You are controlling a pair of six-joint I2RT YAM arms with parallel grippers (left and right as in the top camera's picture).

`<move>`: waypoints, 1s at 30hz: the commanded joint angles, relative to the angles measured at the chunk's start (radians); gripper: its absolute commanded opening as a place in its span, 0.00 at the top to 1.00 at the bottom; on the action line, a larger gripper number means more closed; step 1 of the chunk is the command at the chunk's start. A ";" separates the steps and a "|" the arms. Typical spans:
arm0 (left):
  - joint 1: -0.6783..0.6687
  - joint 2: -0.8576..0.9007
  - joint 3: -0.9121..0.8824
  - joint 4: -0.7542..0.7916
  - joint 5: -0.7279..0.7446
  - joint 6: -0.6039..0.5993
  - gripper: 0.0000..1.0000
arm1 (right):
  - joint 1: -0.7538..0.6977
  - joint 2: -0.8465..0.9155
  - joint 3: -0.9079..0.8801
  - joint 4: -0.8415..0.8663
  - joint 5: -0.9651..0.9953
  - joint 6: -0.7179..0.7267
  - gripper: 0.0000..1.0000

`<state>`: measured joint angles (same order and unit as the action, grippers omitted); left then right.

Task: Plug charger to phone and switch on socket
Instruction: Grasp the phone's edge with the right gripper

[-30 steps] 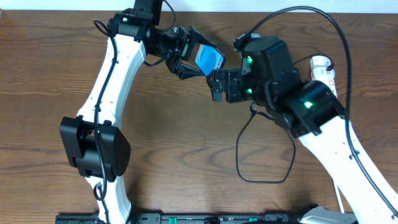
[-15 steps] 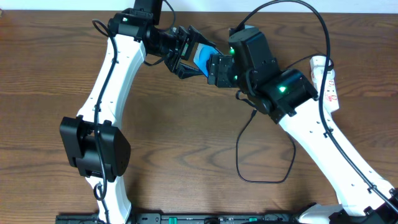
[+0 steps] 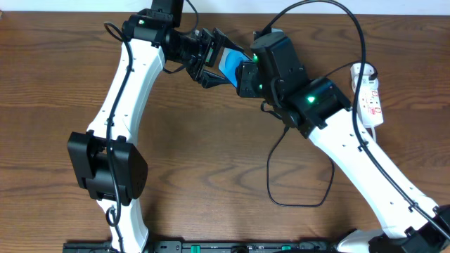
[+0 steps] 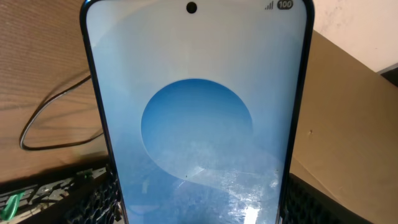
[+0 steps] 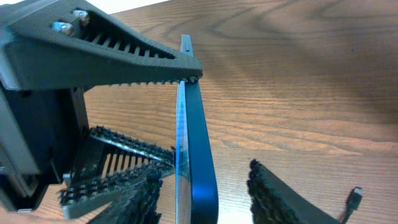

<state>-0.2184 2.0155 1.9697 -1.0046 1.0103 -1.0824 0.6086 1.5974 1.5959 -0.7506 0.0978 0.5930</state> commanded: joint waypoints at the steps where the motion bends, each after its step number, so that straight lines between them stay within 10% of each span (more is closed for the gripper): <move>1: 0.004 -0.029 0.011 0.004 0.029 -0.016 0.22 | 0.008 0.006 0.020 0.009 0.021 0.009 0.63; 30: 0.003 -0.029 0.011 0.003 0.085 -0.015 0.22 | 0.008 0.008 0.020 0.034 0.032 0.013 0.91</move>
<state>-0.2184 2.0155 1.9697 -1.0046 1.0489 -1.0996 0.6090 1.6035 1.5959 -0.7170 0.1085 0.6033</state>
